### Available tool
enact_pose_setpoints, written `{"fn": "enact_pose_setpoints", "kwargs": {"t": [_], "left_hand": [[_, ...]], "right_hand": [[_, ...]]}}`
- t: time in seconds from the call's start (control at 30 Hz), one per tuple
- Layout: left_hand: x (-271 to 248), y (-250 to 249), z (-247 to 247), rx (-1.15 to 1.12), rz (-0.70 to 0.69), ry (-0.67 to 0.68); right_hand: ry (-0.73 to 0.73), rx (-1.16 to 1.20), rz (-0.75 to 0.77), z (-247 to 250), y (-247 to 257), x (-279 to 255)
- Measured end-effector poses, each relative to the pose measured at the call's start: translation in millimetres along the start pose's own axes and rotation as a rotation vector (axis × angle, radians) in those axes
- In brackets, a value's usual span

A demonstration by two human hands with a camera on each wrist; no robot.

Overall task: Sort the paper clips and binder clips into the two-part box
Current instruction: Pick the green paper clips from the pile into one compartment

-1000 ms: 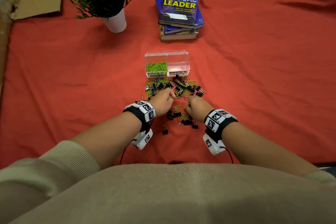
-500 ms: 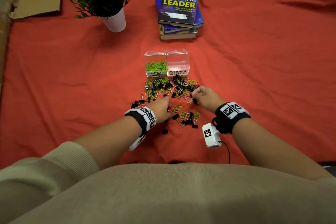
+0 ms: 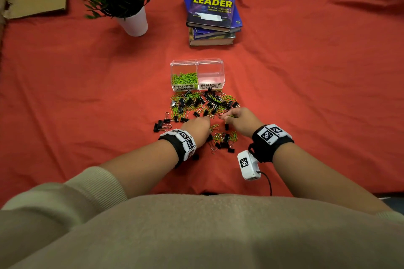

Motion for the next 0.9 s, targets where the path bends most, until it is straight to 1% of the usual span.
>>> {"fn": "enact_pose_setpoints", "kwargs": {"t": [0.1, 0.23, 0.3, 0.37, 0.43, 0.53, 0.57, 0.63, 0.7, 0.8, 0.9], "left_hand": [[-1, -2, -1, 0.018, 0.011, 0.031], [-2, -6, 2, 0.1, -0.06, 0.034], [-3, -2, 1, 0.089, -0.057, 0.039], [-4, 5, 2, -0.009, -0.017, 0.05], [-5, 10, 5, -0.168, -0.004, 0.048], [-7, 18, 16, -0.39, -0.005, -0.003], [-7, 20, 20, -0.446, 0.003, -0.019], [-8, 25, 26, -0.533, 0.027, -0.035], [-8, 29, 30, -0.621, 0.069, -0.047], [-7, 37, 28, -0.774, 0.159, -0.044], [-6, 43, 21, -0.921, 0.221, -0.015]], "right_hand": [[0.023, 0.066, -0.049, -4, -1, -1], [0.029, 0.161, -0.09, -5, -3, 0], [0.03, 0.207, -0.107, -6, -3, 0], [0.023, 0.243, -0.131, -7, -6, 1], [0.02, 0.28, -0.156, -6, -7, 0], [0.015, 0.343, -0.19, -7, -7, -2], [0.005, 0.331, -0.191, -7, -7, -1], [-0.02, 0.183, -0.129, -8, -2, 2], [-0.023, -0.063, 0.006, -13, 9, 5], [0.031, -0.372, 0.172, -29, 22, 6], [0.077, -0.514, 0.215, -42, 20, 7]]}}
Point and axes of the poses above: each hand's wrist, its own x-axis towards the middle knuckle, its own z-axis out of the back of the hand, y = z × x, the point moved 8 cm from there along x, towards the middle knuckle, and after that the axes turned 2 degrees about -y, right-handed, at the moved point
